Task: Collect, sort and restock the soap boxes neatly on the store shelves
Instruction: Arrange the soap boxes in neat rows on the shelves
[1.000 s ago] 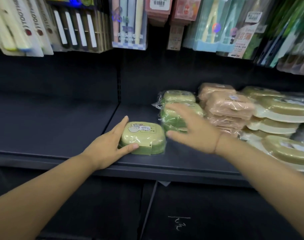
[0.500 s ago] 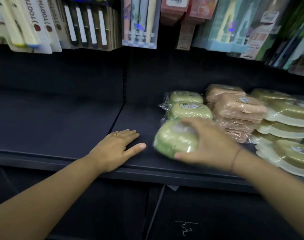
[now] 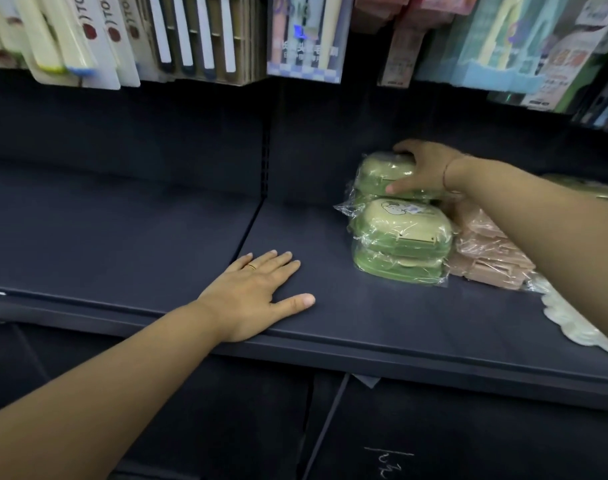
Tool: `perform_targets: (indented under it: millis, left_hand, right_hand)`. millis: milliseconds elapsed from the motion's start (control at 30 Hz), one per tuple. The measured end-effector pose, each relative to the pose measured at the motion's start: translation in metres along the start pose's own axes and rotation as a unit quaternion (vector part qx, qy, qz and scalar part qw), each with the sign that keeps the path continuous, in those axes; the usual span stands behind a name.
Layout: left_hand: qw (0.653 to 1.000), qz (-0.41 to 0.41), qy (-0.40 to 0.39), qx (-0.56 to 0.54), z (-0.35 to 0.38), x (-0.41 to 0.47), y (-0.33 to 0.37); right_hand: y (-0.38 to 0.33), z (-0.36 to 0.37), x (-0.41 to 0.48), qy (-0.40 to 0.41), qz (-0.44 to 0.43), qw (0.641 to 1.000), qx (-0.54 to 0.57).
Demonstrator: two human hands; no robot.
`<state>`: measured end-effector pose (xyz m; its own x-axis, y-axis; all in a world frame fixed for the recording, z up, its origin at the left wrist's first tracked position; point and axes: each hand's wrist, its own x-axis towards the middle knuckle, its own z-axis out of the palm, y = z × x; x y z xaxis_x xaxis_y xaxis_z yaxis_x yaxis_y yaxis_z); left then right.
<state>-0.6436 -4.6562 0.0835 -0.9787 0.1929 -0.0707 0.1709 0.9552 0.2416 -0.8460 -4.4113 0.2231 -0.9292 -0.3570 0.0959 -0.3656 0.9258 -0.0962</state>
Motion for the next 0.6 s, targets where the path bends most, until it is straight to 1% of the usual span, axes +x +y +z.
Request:
perform_targets:
  millis: [100,200,267,333,367,433,500,533,600]
  left_hand:
    - [1.0,0.001,-0.01,0.01,0.0,0.001,0.0]
    - [1.0,0.001,-0.008,0.016,-0.001,-0.001,0.0]
    - [1.0,-0.001,-0.001,0.022,0.0,-0.004,-0.001]
    - [1.0,-0.006,0.008,0.012,0.002,-0.006,0.0]
    - [1.0,-0.007,0.016,0.0,0.003,-0.008,0.0]
    - [0.998,-0.009,0.045,-0.042,0.001,-0.017,0.0]
    - [0.992,0.01,0.087,-0.087,0.001,-0.039,-0.004]
    - [0.989,0.035,0.119,-0.086,0.004,-0.058,-0.008]
    - [0.972,0.096,0.208,-0.051,0.013,-0.108,-0.02]
  right_hand:
    - [0.005,0.005,0.007,0.011,-0.015,0.999,-0.032]
    - [0.009,0.014,0.012,0.028,-0.025,0.999,-0.031]
    - [0.008,0.019,0.011,0.035,-0.015,0.999,-0.03]
    - [-0.002,0.019,0.003,0.051,0.001,0.999,-0.015]
    - [-0.013,0.019,-0.006,0.074,-0.002,0.997,0.011]
    - [-0.044,0.02,-0.038,0.152,-0.05,0.983,0.086]
    - [-0.085,0.029,-0.095,0.205,-0.131,0.954,0.176]
    - [-0.107,0.039,-0.129,0.206,-0.185,0.936,0.216]
    - [-0.151,0.075,-0.192,0.162,-0.288,0.904,0.271]
